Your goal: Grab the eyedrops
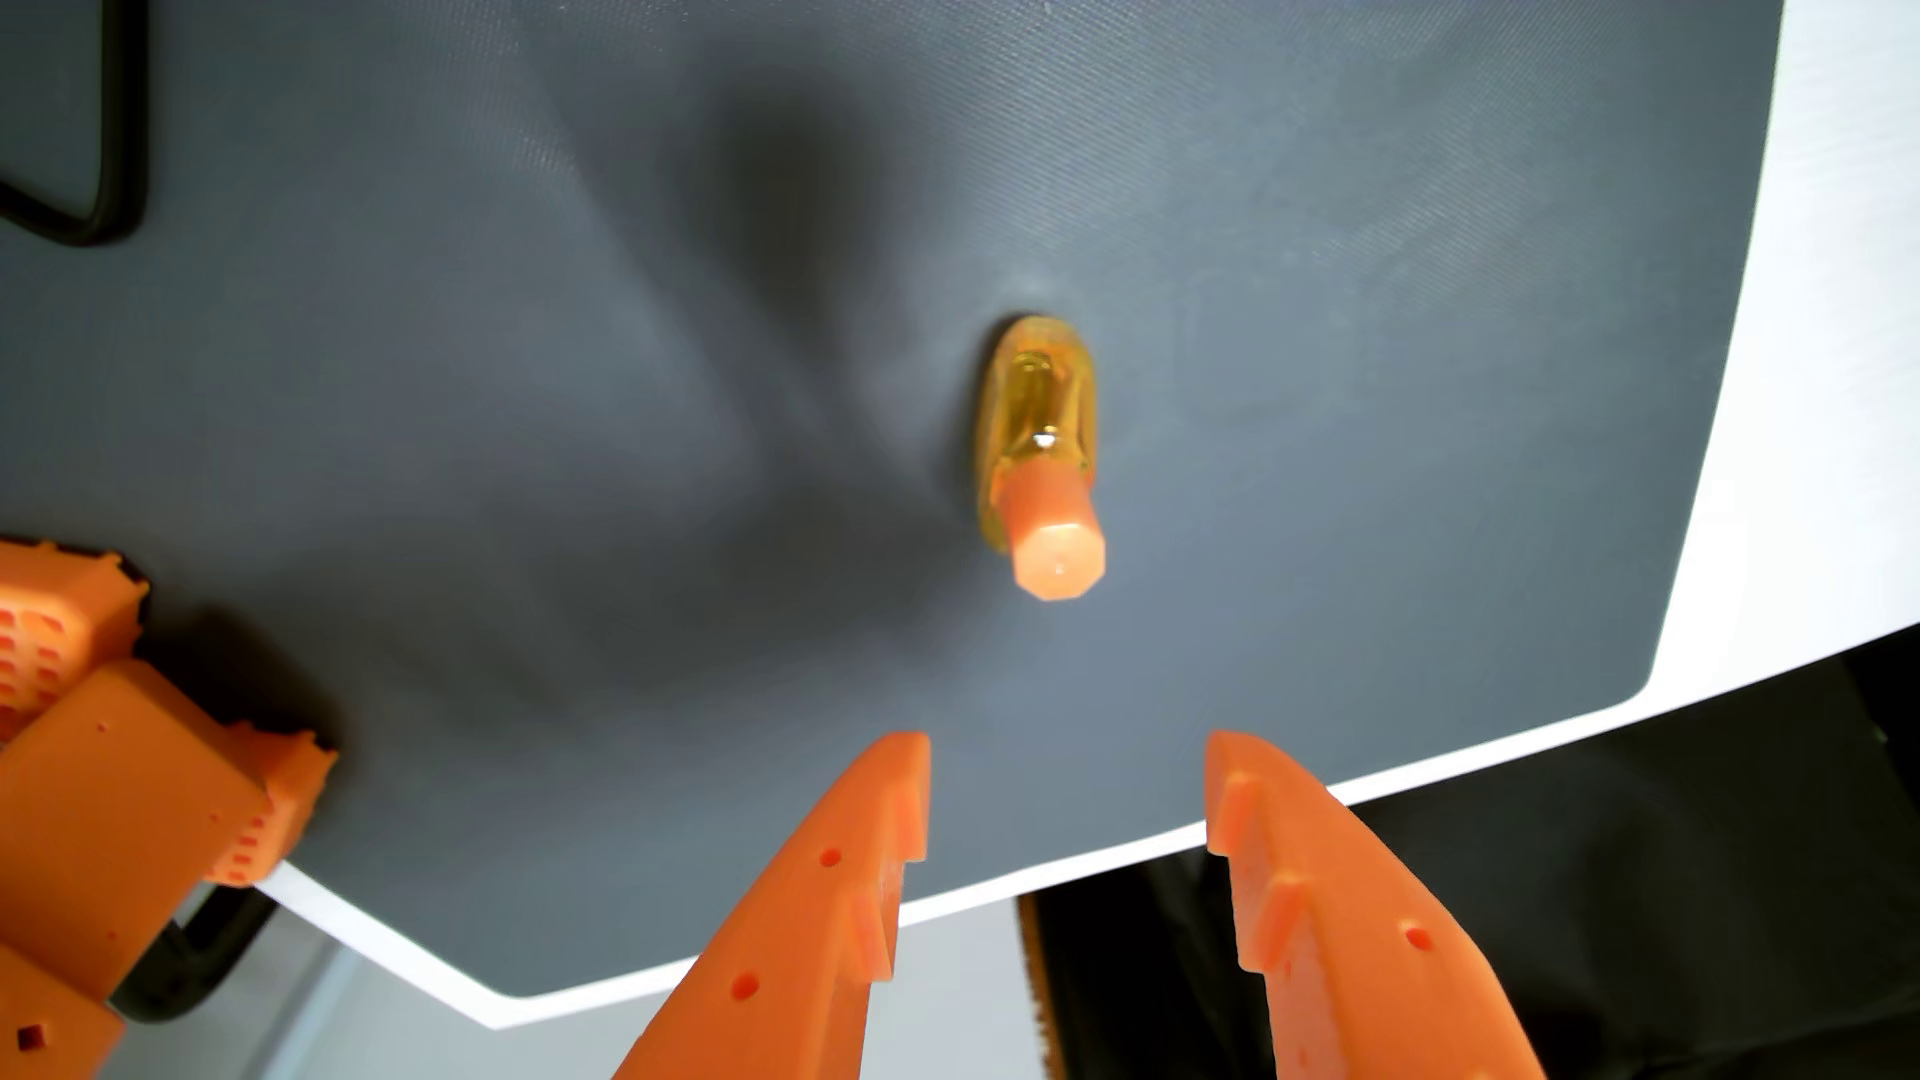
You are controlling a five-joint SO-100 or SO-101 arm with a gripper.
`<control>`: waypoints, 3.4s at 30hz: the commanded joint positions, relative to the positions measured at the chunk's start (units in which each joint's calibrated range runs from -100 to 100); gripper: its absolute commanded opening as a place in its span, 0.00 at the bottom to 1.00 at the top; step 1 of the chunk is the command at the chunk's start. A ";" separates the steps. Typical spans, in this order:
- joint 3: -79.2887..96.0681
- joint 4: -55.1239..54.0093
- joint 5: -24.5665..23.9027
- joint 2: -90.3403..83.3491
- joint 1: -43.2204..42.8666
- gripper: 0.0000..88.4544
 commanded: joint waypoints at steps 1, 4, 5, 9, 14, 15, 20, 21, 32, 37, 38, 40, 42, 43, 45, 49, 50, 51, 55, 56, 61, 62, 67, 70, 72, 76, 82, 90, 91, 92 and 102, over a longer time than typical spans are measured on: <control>-2.59 0.58 -1.94 0.35 0.09 0.18; -1.15 -1.33 -2.41 0.35 0.25 0.18; -0.52 -2.54 -2.73 0.35 0.25 0.18; 4.34 -6.52 -4.51 0.35 0.25 0.18; 11.37 -13.10 -6.02 0.27 -0.16 0.18; 12.54 -14.05 -6.23 0.27 -0.25 0.18; 14.61 -15.87 -6.71 0.27 -0.41 0.18; 14.70 -15.95 -6.71 0.27 -0.41 0.18; 20.64 -23.31 -8.38 0.18 -2.74 0.18; 22.35 -25.82 -8.07 0.35 -2.91 0.18; 22.80 -26.34 -7.96 0.35 -2.74 0.18; 23.34 -26.51 -7.91 0.35 -2.57 0.18; 23.88 -27.03 -7.91 0.35 -2.49 0.18; 24.24 -27.29 -7.91 0.35 -2.41 0.18; 25.23 -28.07 -7.86 0.35 -2.32 0.18; 25.77 -28.50 -7.86 0.35 -1.83 0.18; 25.86 -28.76 -7.86 0.35 -1.74 0.18; 26.04 -29.02 -7.86 0.35 -1.66 0.18; 26.40 -30.06 -7.28 0.35 -1.41 0.18; 26.40 -30.41 -7.28 0.44 -1.41 0.18; 27.85 -31.45 -7.44 0.44 -0.91 0.18; 28.30 -31.96 -7.44 0.44 -0.91 0.18; 28.84 -32.05 -7.65 0.35 -0.91 0.18; 28.93 -32.05 -7.70 0.44 -0.83 0.18; 29.02 -32.05 -7.91 0.44 -0.83 0.18; 30.55 -33.35 -8.01 0.44 -0.74 0.18; 30.91 -33.52 -8.07 0.35 -0.33 0.18; 30.82 -34.39 -8.07 0.35 -0.58 0.13; 30.73 -34.39 -7.96 0.35 -0.66 0.09; 30.46 -34.39 -7.80 0.35 -0.66 0.05; 30.28 -34.47 -7.80 0.35 -0.66 0.01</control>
